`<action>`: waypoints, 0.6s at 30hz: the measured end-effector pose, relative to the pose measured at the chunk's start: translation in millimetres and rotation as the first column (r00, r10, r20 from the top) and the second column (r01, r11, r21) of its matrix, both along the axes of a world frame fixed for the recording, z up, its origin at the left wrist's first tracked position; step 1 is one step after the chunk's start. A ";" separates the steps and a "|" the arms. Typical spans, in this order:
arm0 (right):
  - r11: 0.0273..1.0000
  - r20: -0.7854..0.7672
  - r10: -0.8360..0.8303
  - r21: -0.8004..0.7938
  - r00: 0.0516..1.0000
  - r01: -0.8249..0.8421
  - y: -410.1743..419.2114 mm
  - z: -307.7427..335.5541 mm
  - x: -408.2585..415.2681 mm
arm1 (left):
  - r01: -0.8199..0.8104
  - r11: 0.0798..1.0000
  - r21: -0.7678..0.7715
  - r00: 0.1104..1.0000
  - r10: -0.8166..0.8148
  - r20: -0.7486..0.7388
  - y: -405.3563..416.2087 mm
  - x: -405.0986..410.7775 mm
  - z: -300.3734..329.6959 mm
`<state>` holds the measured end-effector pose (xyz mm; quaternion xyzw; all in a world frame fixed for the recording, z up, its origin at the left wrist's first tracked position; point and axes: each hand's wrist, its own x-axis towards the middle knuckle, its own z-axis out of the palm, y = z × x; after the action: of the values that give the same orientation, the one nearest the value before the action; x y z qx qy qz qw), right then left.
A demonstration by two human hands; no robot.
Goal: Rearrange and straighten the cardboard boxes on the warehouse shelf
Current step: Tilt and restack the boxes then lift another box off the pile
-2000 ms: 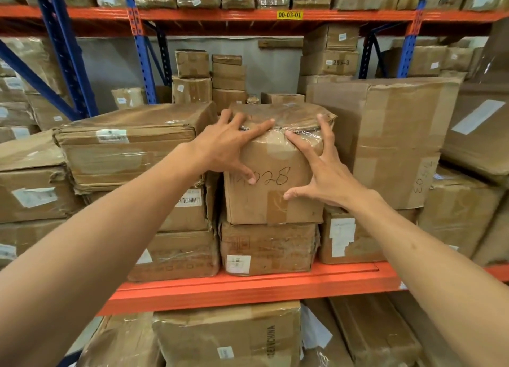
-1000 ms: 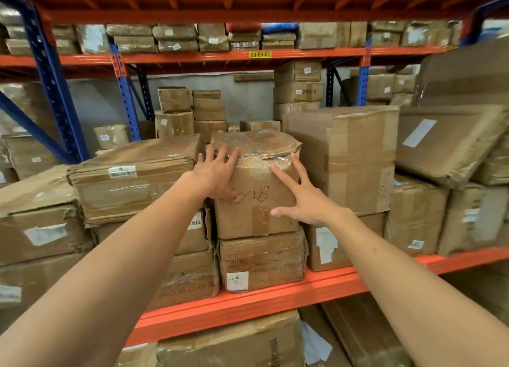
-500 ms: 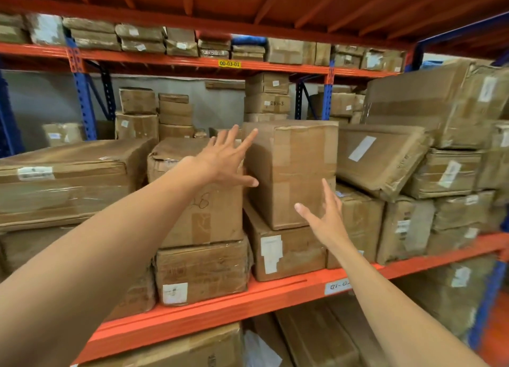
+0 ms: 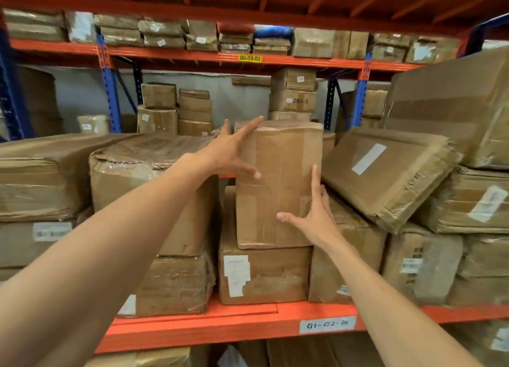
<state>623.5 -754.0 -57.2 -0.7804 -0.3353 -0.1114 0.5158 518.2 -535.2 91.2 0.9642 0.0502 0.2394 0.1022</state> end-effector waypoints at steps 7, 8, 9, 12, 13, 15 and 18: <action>0.994 0.040 -0.086 0.071 0.996 0.083 12.7 -13.0 1.0 | 0.112 0.973 -0.200 0.977 -0.071 0.200 -19.5 -4.3 -9.2; 0.994 0.047 -0.092 0.067 0.995 0.089 12.2 -14.6 -3.3 | 0.105 0.973 -0.207 0.976 -0.061 0.209 -22.9 -8.5 -10.7; 0.994 0.056 -0.090 0.062 0.994 0.086 11.0 -15.9 -8.3 | 0.098 0.972 -0.213 0.975 -0.050 0.218 -26.1 -13.4 -11.7; 0.994 0.072 -0.104 0.047 0.992 0.101 2.4 -17.4 -25.0 | 0.091 0.971 -0.221 0.973 -0.039 0.230 -34.8 -31.3 -12.1; 0.993 0.080 -0.118 0.033 0.990 0.116 -1.9 -17.4 -33.0 | 0.091 0.971 -0.222 0.971 -0.038 0.234 -37.6 -39.0 -12.6; 0.989 0.089 -0.147 0.014 0.985 0.146 -10.3 -17.9 -53.3 | 0.093 0.971 -0.222 0.970 -0.039 0.239 -43.6 -55.9 -13.7; 0.984 0.095 -0.180 0.015 0.979 0.179 -20.8 -20.9 -89.1 | 0.106 0.973 -0.206 0.970 -0.056 0.237 -52.0 -85.4 -16.2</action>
<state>534.4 -774.8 -78.1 -0.7996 -0.2877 -0.1960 0.4893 432.8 -587.2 74.9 0.9143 0.0242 0.3380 0.2220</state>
